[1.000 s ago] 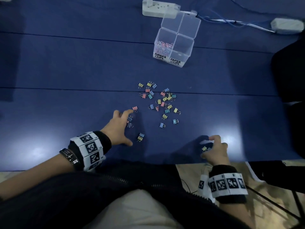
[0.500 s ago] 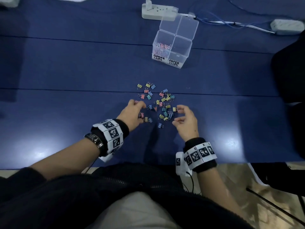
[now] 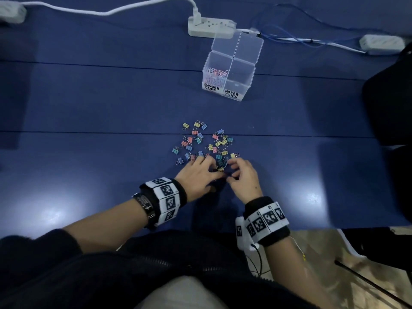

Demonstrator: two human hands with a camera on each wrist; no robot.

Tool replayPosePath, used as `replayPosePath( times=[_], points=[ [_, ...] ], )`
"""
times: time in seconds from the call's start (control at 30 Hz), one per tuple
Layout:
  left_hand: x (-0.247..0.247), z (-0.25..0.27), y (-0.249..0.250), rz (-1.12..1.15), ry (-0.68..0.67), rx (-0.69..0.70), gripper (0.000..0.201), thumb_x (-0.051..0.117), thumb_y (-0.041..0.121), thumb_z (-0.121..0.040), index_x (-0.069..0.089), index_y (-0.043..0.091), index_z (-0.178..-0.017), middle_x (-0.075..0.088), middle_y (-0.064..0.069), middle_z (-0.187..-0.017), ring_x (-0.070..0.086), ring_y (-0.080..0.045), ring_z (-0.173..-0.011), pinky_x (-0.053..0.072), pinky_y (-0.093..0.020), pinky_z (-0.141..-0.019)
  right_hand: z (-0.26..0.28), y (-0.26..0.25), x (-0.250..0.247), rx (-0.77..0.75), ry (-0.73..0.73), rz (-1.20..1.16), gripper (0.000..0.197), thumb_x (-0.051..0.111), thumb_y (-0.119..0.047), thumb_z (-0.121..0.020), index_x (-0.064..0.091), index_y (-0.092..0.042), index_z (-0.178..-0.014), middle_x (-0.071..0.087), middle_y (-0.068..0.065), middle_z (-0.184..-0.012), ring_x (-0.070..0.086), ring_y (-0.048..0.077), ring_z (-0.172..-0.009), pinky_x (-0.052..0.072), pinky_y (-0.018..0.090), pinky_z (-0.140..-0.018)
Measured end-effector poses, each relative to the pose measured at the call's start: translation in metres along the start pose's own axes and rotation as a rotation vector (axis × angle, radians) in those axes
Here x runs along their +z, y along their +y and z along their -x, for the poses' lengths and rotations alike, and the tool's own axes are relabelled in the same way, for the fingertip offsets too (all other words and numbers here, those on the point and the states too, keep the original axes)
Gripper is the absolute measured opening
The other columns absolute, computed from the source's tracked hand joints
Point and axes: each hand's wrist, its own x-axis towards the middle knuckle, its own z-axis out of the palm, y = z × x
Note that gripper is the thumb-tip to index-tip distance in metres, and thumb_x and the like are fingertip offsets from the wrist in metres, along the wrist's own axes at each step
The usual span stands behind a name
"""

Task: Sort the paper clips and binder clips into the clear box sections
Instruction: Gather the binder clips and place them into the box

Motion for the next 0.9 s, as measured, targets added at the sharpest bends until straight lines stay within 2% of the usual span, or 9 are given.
replayPosePath(
  times=[0.1, 0.2, 0.3, 0.47, 0.57, 0.67, 0.77, 0.83, 0.9],
  points=[
    [-0.007, -0.010, -0.008, -0.036, 0.013, -0.047, 0.039, 0.044, 0.027, -0.094, 0.043, 0.023, -0.133, 0.038, -0.007, -0.131, 0.038, -0.026, -0.120, 0.037, -0.038, -0.098, -0.017, -0.004, -0.008, -0.010, 0.066, 0.012, 0.039, 0.051, 0.012, -0.077, 0.056, -0.011, -0.109, 0.043, 0.002, -0.102, 0.045, 0.017, -0.077, 0.036, 0.017, -0.075],
    [-0.017, -0.015, -0.026, 0.056, 0.077, -0.145, 0.030, 0.045, 0.023, -0.095, 0.049, 0.017, -0.123, 0.042, -0.007, -0.126, 0.038, -0.026, -0.119, 0.040, -0.039, -0.099, -0.032, -0.006, -0.015, -0.021, 0.017, 0.084, 0.041, 0.056, 0.010, -0.078, 0.057, -0.014, -0.111, 0.040, 0.001, -0.102, 0.045, 0.017, -0.082, 0.043, 0.026, -0.085],
    [-0.023, -0.014, -0.037, 0.123, 0.167, -0.183, 0.037, 0.047, 0.012, -0.088, 0.049, 0.016, -0.125, 0.041, -0.008, -0.124, 0.038, -0.025, -0.113, 0.040, -0.036, -0.097, -0.043, -0.009, -0.018, -0.024, -0.034, 0.143, 0.031, 0.062, 0.002, -0.078, 0.061, -0.014, -0.105, 0.040, 0.002, -0.098, 0.047, 0.019, -0.083, 0.046, 0.034, -0.089],
    [-0.025, -0.015, -0.029, 0.109, 0.201, -0.134, 0.043, 0.056, 0.037, -0.086, 0.050, 0.024, -0.126, 0.041, -0.005, -0.122, 0.037, -0.023, -0.115, 0.035, -0.034, -0.097, -0.050, -0.015, -0.019, -0.059, -0.078, 0.238, 0.010, 0.063, -0.010, -0.079, 0.063, -0.012, -0.088, 0.041, 0.002, -0.089, 0.048, 0.020, -0.079, 0.048, 0.037, -0.083],
    [-0.026, -0.022, -0.017, 0.040, 0.166, -0.137, 0.050, 0.054, 0.051, -0.085, 0.050, 0.027, -0.128, 0.043, -0.003, -0.122, 0.037, -0.022, -0.117, 0.030, -0.034, -0.100, -0.048, -0.013, -0.019, -0.071, -0.121, 0.268, 0.011, 0.061, -0.007, -0.080, 0.063, -0.009, -0.091, 0.041, 0.002, -0.090, 0.047, 0.018, -0.081, 0.045, 0.035, -0.083],
    [-0.028, -0.030, -0.009, 0.007, 0.123, -0.133, 0.054, 0.054, 0.052, -0.084, 0.047, 0.027, -0.131, 0.048, -0.001, -0.127, 0.037, -0.023, -0.120, 0.025, -0.038, -0.104, -0.042, -0.009, -0.020, -0.109, -0.125, 0.238, 0.011, 0.059, -0.002, -0.081, 0.061, -0.004, -0.092, 0.045, 0.004, -0.088, 0.047, 0.018, -0.080, 0.041, 0.030, -0.077],
    [-0.031, -0.032, -0.005, 0.036, 0.121, -0.102, 0.044, 0.051, 0.044, -0.089, 0.051, 0.026, -0.128, 0.058, 0.003, -0.125, 0.040, -0.021, -0.117, 0.025, -0.037, -0.101, -0.036, -0.008, -0.021, -0.112, -0.097, 0.062, 0.008, 0.060, 0.002, -0.081, 0.061, -0.001, -0.088, 0.056, 0.005, -0.082, 0.051, 0.017, -0.073, 0.040, 0.013, -0.065],
    [-0.033, -0.032, -0.007, 0.166, 0.156, -0.093, 0.034, 0.049, 0.036, -0.092, 0.055, 0.025, -0.124, 0.064, 0.004, -0.118, 0.044, -0.018, -0.114, 0.025, -0.033, -0.098, -0.032, -0.008, -0.023, -0.109, -0.075, -0.065, 0.009, 0.063, 0.003, -0.079, 0.061, -0.006, -0.081, 0.058, 0.002, -0.075, 0.053, 0.007, -0.064, 0.041, 0.003, -0.061],
    [-0.034, -0.030, -0.009, 0.348, 0.190, -0.096, 0.032, 0.053, 0.030, -0.091, 0.058, 0.023, -0.121, 0.068, 0.000, -0.110, 0.047, -0.016, -0.106, 0.027, -0.025, -0.093, -0.028, -0.008, -0.024, -0.111, -0.046, -0.208, 0.021, 0.066, 0.002, -0.077, 0.057, -0.016, -0.072, 0.058, -0.004, -0.070, 0.054, -0.005, -0.059, 0.043, 0.003, -0.062]
  ],
)
